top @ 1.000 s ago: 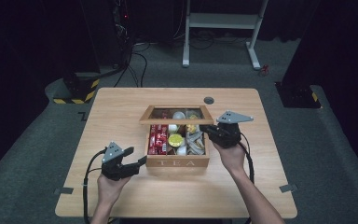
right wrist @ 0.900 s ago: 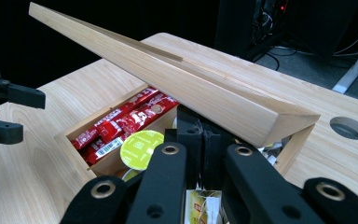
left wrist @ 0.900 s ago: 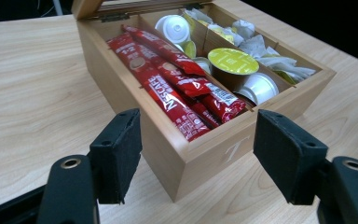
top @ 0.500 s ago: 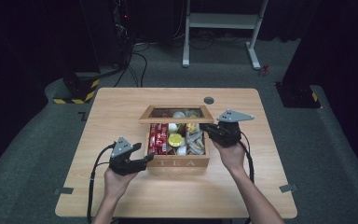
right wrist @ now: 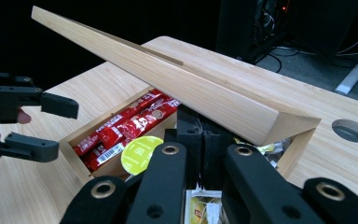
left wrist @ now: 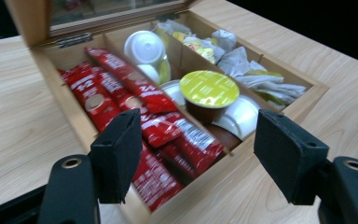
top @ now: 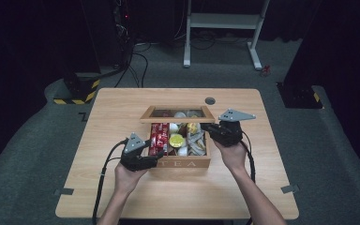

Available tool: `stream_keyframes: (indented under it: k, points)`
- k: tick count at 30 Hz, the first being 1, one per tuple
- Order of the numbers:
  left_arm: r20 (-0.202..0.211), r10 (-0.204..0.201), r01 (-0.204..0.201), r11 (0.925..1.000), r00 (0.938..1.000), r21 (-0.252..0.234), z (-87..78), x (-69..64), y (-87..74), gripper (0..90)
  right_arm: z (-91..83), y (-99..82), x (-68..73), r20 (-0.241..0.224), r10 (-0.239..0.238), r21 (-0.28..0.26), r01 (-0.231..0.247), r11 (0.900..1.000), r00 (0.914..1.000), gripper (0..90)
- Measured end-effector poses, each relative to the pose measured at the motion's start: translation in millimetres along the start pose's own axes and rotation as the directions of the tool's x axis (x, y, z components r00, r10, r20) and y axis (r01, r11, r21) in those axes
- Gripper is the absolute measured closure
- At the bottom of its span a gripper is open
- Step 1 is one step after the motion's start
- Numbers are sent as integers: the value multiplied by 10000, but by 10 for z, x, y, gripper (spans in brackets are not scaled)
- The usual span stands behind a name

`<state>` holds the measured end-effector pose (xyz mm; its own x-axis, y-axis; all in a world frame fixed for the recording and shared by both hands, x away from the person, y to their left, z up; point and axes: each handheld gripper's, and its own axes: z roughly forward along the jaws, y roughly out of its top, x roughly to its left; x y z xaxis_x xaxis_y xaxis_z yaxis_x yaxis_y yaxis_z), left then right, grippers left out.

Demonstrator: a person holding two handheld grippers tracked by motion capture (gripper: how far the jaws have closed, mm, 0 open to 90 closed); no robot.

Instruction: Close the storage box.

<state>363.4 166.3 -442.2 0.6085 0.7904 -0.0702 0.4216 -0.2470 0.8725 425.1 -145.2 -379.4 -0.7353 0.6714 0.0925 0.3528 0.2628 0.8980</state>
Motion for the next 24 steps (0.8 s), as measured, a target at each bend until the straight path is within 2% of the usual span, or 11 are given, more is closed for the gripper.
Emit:
stream_keyframes:
  k: [13,24]
  points:
    - [209,104,-105,9999,9997,46,285,-116,125,328,-1,48,-20,-5,17,-24,-17,10000,10000,884]
    - [40,75,-76,9996,10000,271,450,-127,181,317,-4,78,-31,-8,14,-31,-14,10000,10000,884]
